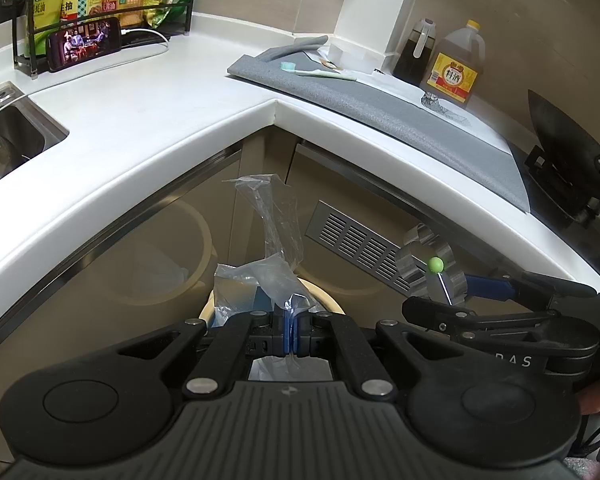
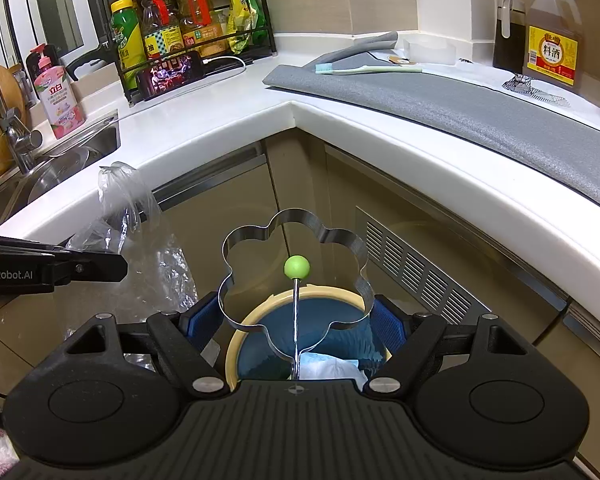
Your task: Collect trash
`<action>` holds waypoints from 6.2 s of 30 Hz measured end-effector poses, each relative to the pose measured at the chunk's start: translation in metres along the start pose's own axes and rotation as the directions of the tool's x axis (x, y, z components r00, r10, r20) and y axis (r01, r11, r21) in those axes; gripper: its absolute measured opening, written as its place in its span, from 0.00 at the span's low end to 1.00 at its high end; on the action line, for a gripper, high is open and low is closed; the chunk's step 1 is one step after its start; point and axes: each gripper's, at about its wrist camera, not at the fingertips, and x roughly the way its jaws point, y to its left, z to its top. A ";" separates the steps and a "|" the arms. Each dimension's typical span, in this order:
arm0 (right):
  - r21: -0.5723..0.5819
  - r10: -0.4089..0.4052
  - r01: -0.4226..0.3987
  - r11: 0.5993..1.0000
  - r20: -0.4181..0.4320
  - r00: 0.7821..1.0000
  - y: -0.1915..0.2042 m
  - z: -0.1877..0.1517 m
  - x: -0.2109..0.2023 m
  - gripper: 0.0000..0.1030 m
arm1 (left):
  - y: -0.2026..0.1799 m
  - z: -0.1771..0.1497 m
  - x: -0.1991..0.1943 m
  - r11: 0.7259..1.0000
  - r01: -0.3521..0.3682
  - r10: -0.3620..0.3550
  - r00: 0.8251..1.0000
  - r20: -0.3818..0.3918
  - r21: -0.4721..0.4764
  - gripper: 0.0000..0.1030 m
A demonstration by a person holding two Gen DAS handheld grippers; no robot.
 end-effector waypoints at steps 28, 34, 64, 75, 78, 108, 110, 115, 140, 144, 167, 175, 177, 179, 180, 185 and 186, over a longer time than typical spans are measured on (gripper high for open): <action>0.008 0.007 -0.007 1.000 -0.023 1.000 -0.002 -0.002 0.007 0.79 | 0.000 0.001 0.006 1.000 -0.006 0.006 1.000 -0.020 -0.007 0.01; 0.008 0.005 -0.005 1.000 -0.026 1.000 -0.003 -0.001 0.009 0.79 | 0.003 0.001 0.010 1.000 -0.019 0.019 1.000 -0.022 -0.013 0.01; 0.023 0.000 0.004 1.000 -0.153 0.988 -0.030 0.002 0.085 0.79 | 0.011 0.012 0.112 0.993 -0.107 0.112 0.975 -0.192 0.040 0.01; 0.057 0.000 0.013 0.998 -0.232 0.973 -0.040 -0.004 0.122 0.79 | 0.011 0.007 0.159 0.990 -0.117 0.134 0.945 -0.297 0.075 0.01; 0.061 0.004 0.012 0.998 -0.255 0.967 -0.041 -0.005 0.132 0.80 | 0.011 0.007 0.173 0.990 -0.117 0.135 0.939 -0.318 0.075 0.01; 0.036 -0.016 0.037 0.999 -0.464 0.885 -0.045 -0.021 0.237 0.80 | 0.034 -0.019 0.292 0.991 -0.122 0.136 0.830 -0.541 0.062 0.01; 0.041 -0.014 0.038 0.998 -0.478 0.878 -0.045 -0.023 0.243 0.80 | 0.037 -0.021 0.301 0.990 -0.125 0.137 0.822 -0.552 0.059 0.01; 0.017 -0.033 0.049 0.999 -0.513 0.858 -0.046 -0.033 0.267 0.80 | 0.039 -0.026 0.324 0.987 -0.138 0.161 0.798 -0.580 0.083 0.01; 0.054 -0.053 0.094 0.994 -0.512 0.858 -0.074 -0.040 0.275 0.93 | 0.047 -0.023 0.320 0.973 -0.198 0.232 0.841 -0.490 0.121 0.98; 0.119 0.015 0.050 0.992 -0.493 0.870 -0.079 -0.033 0.257 0.95 | 0.054 -0.018 0.298 0.985 -0.173 0.161 0.848 -0.505 0.023 1.00; 0.049 -0.116 0.125 0.991 -0.156 0.981 -0.028 -0.023 0.065 0.97 | 0.011 -0.032 0.116 0.984 -0.156 0.172 0.956 -0.236 0.084 1.00; -0.029 -0.149 0.147 0.989 -0.072 0.986 -0.017 -0.026 0.037 0.97 | 0.001 -0.025 0.091 0.979 -0.178 0.192 0.968 -0.162 0.098 1.00; -0.035 -0.151 0.150 0.988 -0.055 0.987 -0.016 -0.025 0.034 0.97 | 0.000 -0.024 0.086 0.977 -0.186 0.200 0.969 -0.143 0.105 1.00; -0.037 -0.150 0.149 0.988 -0.048 0.987 -0.017 -0.025 0.033 0.98 | -0.001 -0.024 0.081 0.975 -0.193 0.206 0.970 -0.127 0.107 1.00; -0.039 -0.150 0.148 0.988 -0.045 0.988 -0.016 -0.024 0.032 0.98 | 0.000 -0.024 0.080 0.975 -0.195 0.207 0.971 -0.119 0.107 1.00; -0.052 -0.152 0.152 0.987 -0.006 0.988 -0.016 -0.023 0.025 0.98 | 0.001 -0.021 0.071 0.973 -0.209 0.217 0.973 -0.078 0.101 1.00; -0.056 -0.155 0.155 0.986 0.005 0.988 -0.016 -0.022 0.023 0.98 | 0.001 -0.020 0.068 0.972 -0.212 0.220 0.973 -0.066 0.105 1.00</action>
